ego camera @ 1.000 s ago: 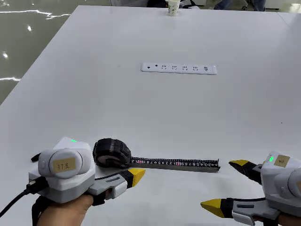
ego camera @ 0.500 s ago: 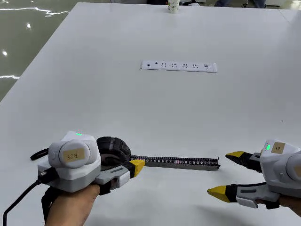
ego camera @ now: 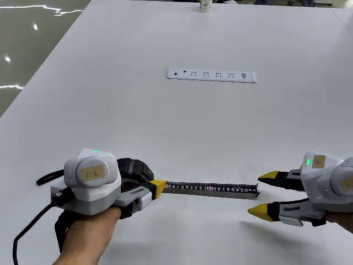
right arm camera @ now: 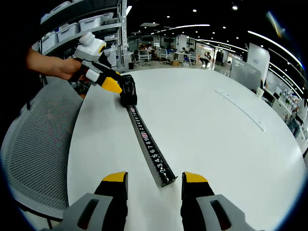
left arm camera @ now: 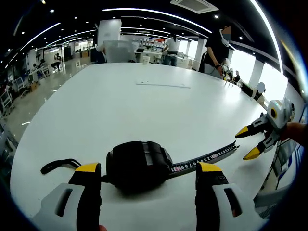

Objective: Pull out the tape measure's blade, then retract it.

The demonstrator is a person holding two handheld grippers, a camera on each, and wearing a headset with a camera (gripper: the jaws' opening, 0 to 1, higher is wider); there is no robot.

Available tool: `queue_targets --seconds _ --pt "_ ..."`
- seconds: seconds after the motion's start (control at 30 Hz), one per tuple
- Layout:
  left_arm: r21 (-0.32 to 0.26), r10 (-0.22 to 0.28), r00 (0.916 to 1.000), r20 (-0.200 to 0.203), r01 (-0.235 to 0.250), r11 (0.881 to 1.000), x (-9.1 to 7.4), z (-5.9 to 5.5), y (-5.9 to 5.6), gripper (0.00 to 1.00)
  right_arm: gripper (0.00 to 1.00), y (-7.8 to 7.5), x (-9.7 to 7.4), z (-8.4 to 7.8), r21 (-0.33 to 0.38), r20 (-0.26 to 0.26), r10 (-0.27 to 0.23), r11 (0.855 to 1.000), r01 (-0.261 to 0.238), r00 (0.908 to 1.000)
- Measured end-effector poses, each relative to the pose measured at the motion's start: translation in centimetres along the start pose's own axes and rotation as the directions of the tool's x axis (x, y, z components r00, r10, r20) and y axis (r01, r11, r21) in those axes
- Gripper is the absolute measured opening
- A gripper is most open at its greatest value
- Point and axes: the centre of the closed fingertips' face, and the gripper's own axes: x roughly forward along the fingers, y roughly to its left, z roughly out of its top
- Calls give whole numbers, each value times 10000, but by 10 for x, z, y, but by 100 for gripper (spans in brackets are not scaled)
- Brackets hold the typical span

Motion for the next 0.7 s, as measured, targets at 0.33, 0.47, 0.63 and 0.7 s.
queue_targets --seconds 0.33,0.47,0.63,0.7 --pt "-167 301 9995 -89 -303 9994 6 1 6 69 29 -5 6 -3 -496 -283 432 9978 -446 9987" --pt "-207 436 9989 -140 -439 9988 8 2 8 67 25 -6 9 -6 -791 -500 633 9946 -671 9967" --pt "-290 508 9986 -133 -511 9983 11 2 10 65 20 -9 14 -10 -1161 -642 783 9896 -854 9949" --pt "-287 522 9985 -161 -527 9982 12 2 10 64 19 -9 15 -11 -1193 -689 842 9886 -920 9941"
